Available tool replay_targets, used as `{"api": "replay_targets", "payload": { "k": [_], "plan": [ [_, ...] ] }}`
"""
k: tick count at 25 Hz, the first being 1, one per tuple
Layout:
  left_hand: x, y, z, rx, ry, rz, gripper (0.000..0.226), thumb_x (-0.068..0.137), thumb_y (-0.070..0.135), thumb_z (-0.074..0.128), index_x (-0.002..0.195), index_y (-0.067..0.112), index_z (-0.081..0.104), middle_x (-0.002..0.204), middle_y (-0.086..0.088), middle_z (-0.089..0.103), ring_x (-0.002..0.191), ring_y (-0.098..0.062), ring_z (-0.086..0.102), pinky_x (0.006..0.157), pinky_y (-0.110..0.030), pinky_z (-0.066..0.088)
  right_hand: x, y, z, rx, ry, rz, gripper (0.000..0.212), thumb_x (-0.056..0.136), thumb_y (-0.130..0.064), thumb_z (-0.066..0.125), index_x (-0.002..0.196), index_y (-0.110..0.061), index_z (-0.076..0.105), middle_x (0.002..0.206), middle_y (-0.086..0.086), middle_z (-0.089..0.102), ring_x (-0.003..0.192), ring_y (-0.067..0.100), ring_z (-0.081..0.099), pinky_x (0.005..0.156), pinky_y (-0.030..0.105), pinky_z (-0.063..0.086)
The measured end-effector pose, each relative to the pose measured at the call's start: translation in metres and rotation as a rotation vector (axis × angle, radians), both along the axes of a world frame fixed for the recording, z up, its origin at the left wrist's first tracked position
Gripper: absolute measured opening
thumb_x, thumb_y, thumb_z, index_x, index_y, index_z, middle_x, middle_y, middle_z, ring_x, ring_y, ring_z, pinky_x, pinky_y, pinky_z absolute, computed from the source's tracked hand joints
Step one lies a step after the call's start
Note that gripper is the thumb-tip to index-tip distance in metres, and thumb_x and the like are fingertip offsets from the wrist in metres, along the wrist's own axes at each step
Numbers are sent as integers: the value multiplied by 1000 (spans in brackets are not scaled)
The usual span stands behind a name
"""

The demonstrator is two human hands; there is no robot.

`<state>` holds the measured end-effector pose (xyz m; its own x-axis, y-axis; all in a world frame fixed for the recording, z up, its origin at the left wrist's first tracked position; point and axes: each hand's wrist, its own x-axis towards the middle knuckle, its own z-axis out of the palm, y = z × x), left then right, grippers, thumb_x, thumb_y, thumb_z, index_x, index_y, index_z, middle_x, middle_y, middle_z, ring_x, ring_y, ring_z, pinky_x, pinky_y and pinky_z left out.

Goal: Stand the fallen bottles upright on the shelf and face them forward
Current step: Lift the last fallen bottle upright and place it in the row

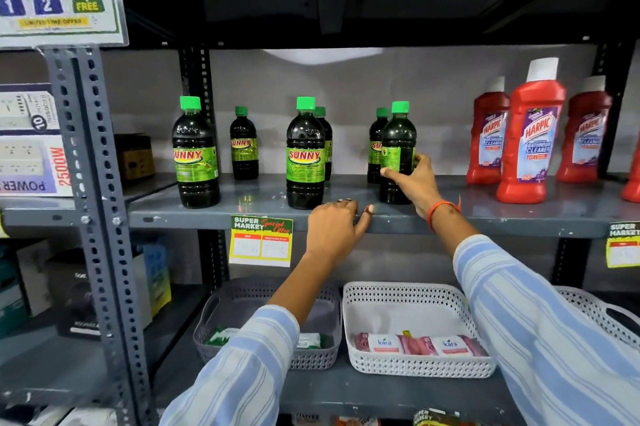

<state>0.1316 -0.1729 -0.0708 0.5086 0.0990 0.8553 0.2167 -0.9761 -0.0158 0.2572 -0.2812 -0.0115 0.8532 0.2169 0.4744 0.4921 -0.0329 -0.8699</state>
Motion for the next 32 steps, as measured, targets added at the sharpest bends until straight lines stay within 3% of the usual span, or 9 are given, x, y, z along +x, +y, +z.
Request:
{"api": "replay_targets", "payload": {
  "k": [4,10,13,16,19,23,25,29,32],
  "plan": [
    [7,3,-7,1,-54,-43,49,91,46,33,58,15,52,55,-4,62,49,-25,58,47,-27,32,7,2,-6,-271,-71,-234,91,60,-40,86,131,-9,37,132,20,45,127,37,40,102,38,38],
    [7,-1,-13,5,-104,-26,49,92,45,35,59,14,54,55,-4,61,48,-24,57,47,-27,36,9,6,-7,-239,2,-161,65,69,-32,76,123,-6,50,118,13,64,111,31,60,80,28,44],
    [9,0,-12,17,-118,-9,47,91,44,37,60,14,56,55,-3,62,49,-23,58,48,-26,37,9,7,-5,-333,-2,-206,84,62,-46,81,125,-6,45,126,18,52,121,36,48,99,40,44],
    [10,1,-13,40,-132,-4,46,91,42,39,60,14,57,55,-3,62,50,-23,58,48,-26,38,11,5,-5,-290,-21,-170,86,57,-34,88,123,-3,42,122,16,58,113,33,56,95,43,49],
    [10,2,-12,37,-134,-7,45,90,41,39,60,13,58,56,-4,63,50,-23,58,48,-26,38,9,4,-3,-263,41,-80,73,59,-23,83,121,-4,49,113,12,66,100,25,61,81,32,50],
    [10,2,-13,34,-135,-16,46,90,41,38,61,12,59,56,-5,63,51,-24,59,49,-27,39,21,10,-7,-312,49,-98,93,40,-53,81,118,-11,54,114,8,64,112,25,59,94,38,52],
    [10,1,-14,35,-128,-17,46,90,41,37,62,12,60,57,-5,64,52,-24,60,50,-27,40,10,7,-4,-345,16,-171,98,48,-53,86,124,-5,46,123,12,56,119,30,51,101,44,47],
    [9,2,-13,34,-131,-10,46,90,41,38,62,13,60,57,-4,63,52,-23,59,51,-27,40,2,8,1,-322,0,-147,81,65,-30,83,127,-3,39,124,16,59,114,33,56,96,42,49],
    [9,2,-13,40,-130,-2,46,90,42,37,63,13,60,58,-4,64,53,-23,60,51,-27,41,4,10,-1,-312,14,-126,78,66,-30,80,127,-4,39,122,15,59,112,32,57,95,41,50]
  ]
}}
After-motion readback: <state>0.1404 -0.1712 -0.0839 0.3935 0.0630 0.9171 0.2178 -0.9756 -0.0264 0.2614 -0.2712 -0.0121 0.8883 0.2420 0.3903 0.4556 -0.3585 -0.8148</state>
